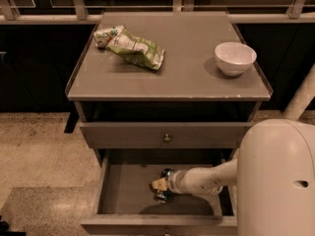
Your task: Pick redbull can from middle drawer and place on counter
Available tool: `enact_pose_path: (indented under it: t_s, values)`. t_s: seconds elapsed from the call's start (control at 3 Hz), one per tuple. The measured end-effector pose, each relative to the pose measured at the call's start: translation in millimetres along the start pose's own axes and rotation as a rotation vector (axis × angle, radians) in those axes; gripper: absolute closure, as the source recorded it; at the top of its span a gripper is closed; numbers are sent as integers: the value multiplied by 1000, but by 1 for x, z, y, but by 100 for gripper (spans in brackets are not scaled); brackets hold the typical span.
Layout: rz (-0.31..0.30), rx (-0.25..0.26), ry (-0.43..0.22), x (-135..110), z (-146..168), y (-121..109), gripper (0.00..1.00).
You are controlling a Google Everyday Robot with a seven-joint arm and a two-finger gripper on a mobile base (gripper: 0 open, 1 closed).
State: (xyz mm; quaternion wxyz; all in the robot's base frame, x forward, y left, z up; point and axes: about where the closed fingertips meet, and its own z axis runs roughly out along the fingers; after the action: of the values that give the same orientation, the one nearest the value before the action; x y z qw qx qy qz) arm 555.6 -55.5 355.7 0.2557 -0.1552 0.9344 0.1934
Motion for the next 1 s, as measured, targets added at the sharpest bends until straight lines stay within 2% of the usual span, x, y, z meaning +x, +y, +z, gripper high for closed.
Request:
enact_pose_path:
  t_s: [0.67, 1.0]
  values:
    - [0, 0, 0, 0, 0, 0, 81]
    - [0, 0, 0, 0, 0, 0, 100]
